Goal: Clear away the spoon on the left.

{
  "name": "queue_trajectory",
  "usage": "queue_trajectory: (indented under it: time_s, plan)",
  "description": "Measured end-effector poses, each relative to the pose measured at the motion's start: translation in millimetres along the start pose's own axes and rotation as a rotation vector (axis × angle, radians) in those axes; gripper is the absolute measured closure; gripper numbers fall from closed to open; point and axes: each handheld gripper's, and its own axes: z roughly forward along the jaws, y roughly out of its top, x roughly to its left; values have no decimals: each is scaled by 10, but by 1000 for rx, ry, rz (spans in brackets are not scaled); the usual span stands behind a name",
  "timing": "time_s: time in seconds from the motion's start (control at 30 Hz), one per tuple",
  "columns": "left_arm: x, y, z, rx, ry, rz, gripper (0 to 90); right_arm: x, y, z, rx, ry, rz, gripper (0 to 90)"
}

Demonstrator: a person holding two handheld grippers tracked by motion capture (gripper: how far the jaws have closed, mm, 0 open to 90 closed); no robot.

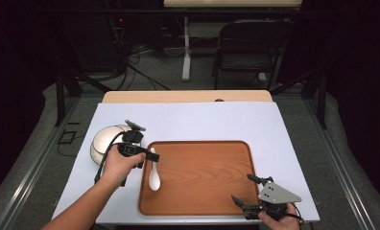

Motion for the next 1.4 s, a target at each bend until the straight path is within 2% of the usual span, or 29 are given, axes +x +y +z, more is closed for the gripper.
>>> queue_trajectory:
  time_s: [0.2,0.47,0.8,1.13,1.4]
  plan:
    - [-49,20,152,28,-24,5,850,0,0,-1,0,2,0,148]
    - [-57,31,343,47,-32,-25,849,-1,0,-4,-2,1,2,148]
    - [-1,37,424,35,-8,-58,837,1,0,-5,-2,2,2,148]
    - [104,26,523,37,-31,-116,822,-2,-1,-4,-3,2,2,148]
    - [153,28,600,43,-37,-137,814,-11,-9,-5,-5,2,3,148]
